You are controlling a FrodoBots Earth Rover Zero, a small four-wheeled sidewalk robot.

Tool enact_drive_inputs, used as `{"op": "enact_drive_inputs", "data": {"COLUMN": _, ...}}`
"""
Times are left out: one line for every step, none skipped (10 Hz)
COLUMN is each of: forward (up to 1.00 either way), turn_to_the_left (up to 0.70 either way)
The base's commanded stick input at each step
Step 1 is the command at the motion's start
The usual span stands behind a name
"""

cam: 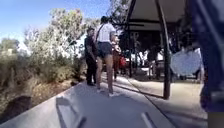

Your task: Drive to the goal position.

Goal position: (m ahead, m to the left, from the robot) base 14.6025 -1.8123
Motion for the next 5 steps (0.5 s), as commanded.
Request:
{"op": "enact_drive_inputs", "data": {"forward": 0.0, "turn_to_the_left": -1.0}}
{"op": "enact_drive_inputs", "data": {"forward": 0.0, "turn_to_the_left": -1.0}}
{"op": "enact_drive_inputs", "data": {"forward": 0.0, "turn_to_the_left": -1.0}}
{"op": "enact_drive_inputs", "data": {"forward": 0.0, "turn_to_the_left": -1.0}}
{"op": "enact_drive_inputs", "data": {"forward": 0.0, "turn_to_the_left": -1.0}}
